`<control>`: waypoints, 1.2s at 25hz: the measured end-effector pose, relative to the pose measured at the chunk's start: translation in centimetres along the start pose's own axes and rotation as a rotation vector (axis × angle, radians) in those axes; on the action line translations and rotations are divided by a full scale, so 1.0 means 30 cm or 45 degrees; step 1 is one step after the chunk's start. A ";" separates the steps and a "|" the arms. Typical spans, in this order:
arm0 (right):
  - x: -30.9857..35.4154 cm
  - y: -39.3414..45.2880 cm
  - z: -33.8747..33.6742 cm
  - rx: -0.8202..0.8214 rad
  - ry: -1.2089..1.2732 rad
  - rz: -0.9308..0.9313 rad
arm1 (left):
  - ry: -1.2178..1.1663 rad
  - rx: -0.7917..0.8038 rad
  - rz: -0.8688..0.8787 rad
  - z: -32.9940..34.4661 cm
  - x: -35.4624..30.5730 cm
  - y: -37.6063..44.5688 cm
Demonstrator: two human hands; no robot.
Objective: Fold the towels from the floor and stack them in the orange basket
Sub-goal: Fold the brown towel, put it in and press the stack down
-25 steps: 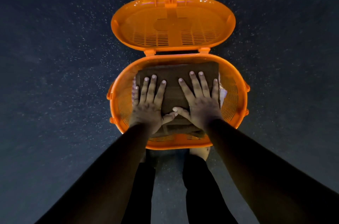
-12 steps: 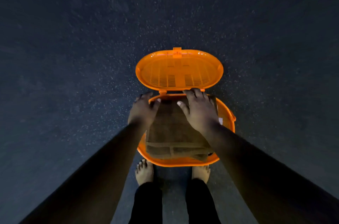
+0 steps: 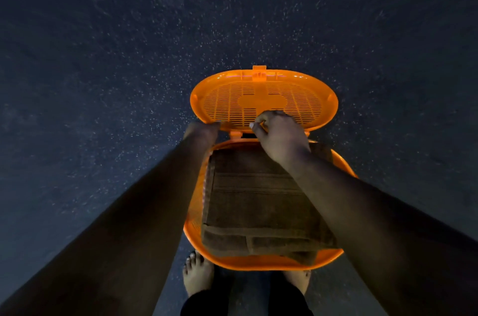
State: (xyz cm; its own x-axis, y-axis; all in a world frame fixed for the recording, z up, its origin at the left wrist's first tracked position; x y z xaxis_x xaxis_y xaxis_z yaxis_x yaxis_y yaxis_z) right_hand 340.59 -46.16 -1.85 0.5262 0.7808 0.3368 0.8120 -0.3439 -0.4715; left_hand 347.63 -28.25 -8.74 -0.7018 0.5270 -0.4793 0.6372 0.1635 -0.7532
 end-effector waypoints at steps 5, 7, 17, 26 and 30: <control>0.000 0.005 -0.011 -0.036 0.233 0.061 | -0.066 -0.026 0.024 -0.018 -0.057 -0.032; 0.017 0.007 -0.055 -0.059 0.402 0.102 | -0.028 -0.010 0.048 -0.022 -0.080 -0.058; 0.276 -0.156 -0.479 -0.053 1.383 0.321 | -0.474 -0.132 0.233 -0.227 -0.207 -0.288; 0.275 -0.339 -0.498 0.072 1.372 0.723 | 0.145 0.150 0.533 -0.393 -0.390 -0.393; 0.162 -0.279 -0.306 0.042 1.000 0.613 | 0.297 0.073 0.441 -0.307 -0.210 -0.362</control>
State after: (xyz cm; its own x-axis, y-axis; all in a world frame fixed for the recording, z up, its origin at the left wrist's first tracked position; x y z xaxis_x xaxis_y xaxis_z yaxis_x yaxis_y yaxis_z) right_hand 338.65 -44.27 11.22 0.8353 -0.0254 0.5492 0.4599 -0.5150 -0.7234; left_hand 348.06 -25.66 6.61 -0.3538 0.7186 -0.5986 0.7994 -0.0998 -0.5924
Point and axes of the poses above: each hand's wrist, its own y-axis towards the middle knuckle, its own z-axis out of the palm, x = y × z, the point moved 1 cm from there along y, towards the middle knuckle, and after that the axes turned 9 degrees about z, right-handed, at the moved point
